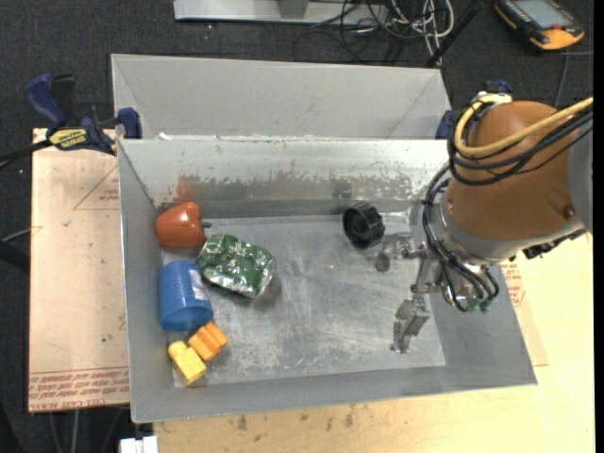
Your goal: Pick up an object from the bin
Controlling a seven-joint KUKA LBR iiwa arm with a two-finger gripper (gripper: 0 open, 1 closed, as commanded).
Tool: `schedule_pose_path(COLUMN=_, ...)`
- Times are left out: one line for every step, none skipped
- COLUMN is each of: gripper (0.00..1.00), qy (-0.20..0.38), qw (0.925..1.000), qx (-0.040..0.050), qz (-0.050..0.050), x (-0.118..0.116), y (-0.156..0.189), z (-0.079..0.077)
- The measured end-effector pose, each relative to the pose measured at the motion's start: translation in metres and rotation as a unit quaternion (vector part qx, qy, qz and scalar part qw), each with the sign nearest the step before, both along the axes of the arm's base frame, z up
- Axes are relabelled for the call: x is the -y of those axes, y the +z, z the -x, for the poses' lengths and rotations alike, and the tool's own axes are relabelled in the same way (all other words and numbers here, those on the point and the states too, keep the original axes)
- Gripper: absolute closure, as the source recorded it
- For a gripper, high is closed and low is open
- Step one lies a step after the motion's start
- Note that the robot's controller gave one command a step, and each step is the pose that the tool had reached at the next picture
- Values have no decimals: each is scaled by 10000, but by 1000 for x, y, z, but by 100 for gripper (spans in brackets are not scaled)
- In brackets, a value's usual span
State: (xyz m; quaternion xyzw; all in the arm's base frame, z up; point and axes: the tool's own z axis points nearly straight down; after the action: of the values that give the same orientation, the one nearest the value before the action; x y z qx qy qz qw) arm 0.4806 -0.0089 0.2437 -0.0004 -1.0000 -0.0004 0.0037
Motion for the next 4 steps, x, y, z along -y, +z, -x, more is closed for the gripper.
schedule_pose_path(gripper=0, qy=0, qw=10000, qx=40, qz=1, x=0, y=4, z=-1)
schedule_pose_path(gripper=0, qy=54, qw=10000, qx=83, qz=2, x=-27, y=-45, z=-19)
schedule_pose_path(gripper=0, qy=297, qw=9996, qx=25, qz=2, x=-83, y=-56, z=-8)
schedule_pose_path(gripper=0, qy=666, qw=9978, qx=55, qz=-24, x=-109, y=-74, z=-9)
